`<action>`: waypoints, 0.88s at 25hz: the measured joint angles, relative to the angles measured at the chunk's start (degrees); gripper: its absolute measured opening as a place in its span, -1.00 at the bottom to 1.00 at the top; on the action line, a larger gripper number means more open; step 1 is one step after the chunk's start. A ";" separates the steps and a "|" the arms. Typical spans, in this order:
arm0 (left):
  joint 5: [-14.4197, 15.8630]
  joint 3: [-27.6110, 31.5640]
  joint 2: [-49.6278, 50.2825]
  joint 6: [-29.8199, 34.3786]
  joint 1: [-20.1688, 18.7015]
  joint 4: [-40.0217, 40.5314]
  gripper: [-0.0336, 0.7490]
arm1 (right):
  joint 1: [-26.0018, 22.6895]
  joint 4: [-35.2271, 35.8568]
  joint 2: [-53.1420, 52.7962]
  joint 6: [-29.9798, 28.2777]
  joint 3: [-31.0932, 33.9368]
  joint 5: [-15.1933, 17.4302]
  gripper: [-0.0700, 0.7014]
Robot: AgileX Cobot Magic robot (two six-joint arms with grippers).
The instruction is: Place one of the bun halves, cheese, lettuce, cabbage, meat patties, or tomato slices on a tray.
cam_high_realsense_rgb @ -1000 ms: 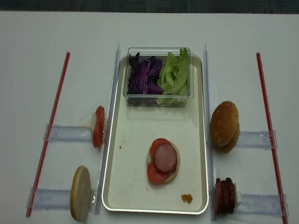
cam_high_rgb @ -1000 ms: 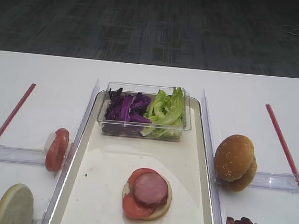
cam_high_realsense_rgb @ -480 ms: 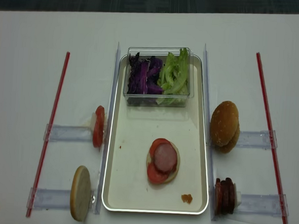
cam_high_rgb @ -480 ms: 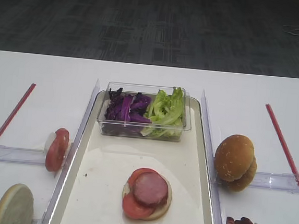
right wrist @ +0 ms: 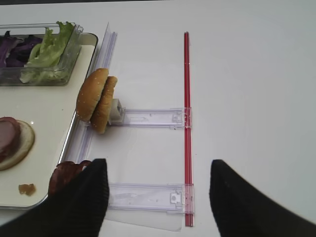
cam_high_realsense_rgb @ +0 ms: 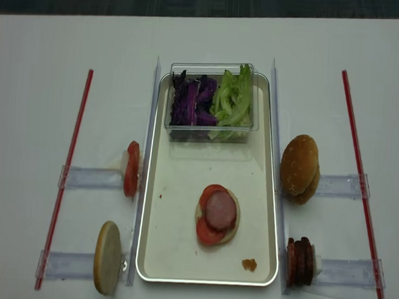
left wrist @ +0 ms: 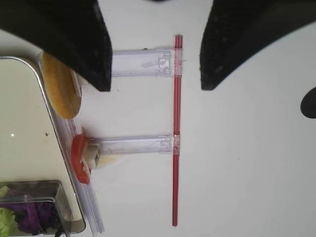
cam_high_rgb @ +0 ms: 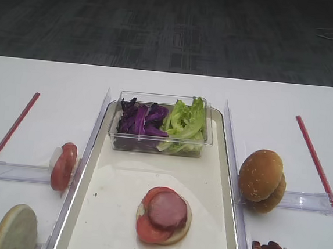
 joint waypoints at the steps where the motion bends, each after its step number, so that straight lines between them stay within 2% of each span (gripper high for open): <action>1: 0.00 0.00 0.00 0.00 0.00 0.00 0.13 | 0.00 0.00 0.00 0.00 0.00 0.00 0.36; 22: 0.00 0.00 0.00 0.00 0.00 0.00 0.13 | 0.00 0.00 0.00 0.08 0.00 0.00 0.36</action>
